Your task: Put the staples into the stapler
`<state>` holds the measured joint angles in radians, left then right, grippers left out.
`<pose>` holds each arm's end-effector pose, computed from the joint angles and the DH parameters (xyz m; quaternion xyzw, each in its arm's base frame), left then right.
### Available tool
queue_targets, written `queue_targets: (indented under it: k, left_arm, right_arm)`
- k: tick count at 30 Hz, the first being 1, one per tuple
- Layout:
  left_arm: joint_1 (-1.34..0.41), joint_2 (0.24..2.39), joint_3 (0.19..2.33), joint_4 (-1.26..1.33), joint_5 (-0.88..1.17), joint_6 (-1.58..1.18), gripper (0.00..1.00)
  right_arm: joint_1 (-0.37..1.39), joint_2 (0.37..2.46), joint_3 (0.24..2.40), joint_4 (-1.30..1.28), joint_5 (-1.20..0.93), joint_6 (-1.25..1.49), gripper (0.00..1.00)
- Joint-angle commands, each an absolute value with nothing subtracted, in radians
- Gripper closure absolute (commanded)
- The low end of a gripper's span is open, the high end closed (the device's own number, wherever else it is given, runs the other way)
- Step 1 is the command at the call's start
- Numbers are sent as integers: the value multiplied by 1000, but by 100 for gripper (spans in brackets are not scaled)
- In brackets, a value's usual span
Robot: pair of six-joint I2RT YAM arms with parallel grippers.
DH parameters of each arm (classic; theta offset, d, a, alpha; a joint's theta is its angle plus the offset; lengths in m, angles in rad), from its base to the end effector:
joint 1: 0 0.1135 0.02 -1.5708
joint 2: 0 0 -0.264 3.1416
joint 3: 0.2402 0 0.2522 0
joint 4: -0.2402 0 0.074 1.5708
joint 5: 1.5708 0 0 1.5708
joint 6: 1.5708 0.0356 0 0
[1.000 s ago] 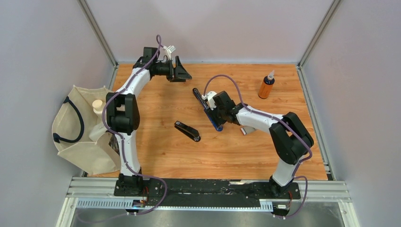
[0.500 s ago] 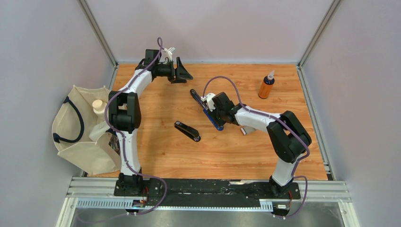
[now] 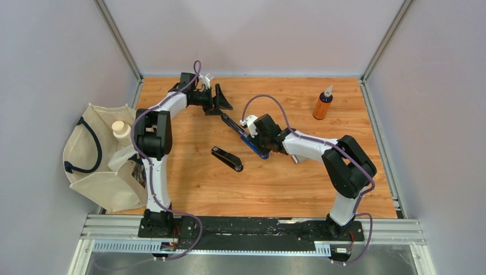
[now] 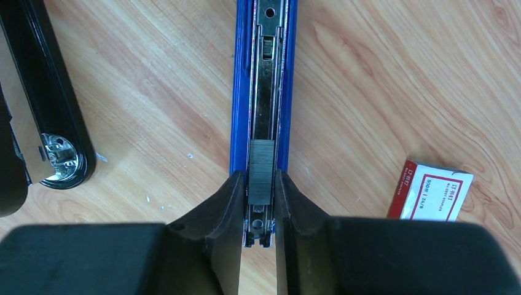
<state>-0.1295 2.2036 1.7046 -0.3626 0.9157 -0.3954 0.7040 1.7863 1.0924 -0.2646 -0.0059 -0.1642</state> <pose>0.4746 -0.0903 0.1892 0.0406 0.8541 -0.4811 0.1932 0.2790 0.2371 0.1712 -0.4018 0.8647 0.0831 0.2897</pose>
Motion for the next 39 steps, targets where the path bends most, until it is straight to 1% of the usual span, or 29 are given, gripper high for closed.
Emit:
queue_targets:
  k: [1, 5, 14, 22, 39]
  left_arm:
    - [-137, 2200, 1664, -348, 839, -364, 5]
    - [-135, 2194, 1632, -313, 798, -370, 5]
    - [-135, 2172, 1602, -170, 824, -442, 5]
    - [-135, 2201, 1623, -215, 742, -426, 5]
    - [-172, 2267, 1664, -261, 733, -399, 5]
  right_arm:
    - [726, 1802, 1083, -267, -23, -150, 76]
    - [730, 1804, 1085, -270, -23, -149, 76]
    - [729, 1807, 1081, -270, -25, -153, 77]
    - [729, 1810, 1083, -270, -35, -155, 77]
    - [729, 1813, 1085, -273, -46, -155, 78]
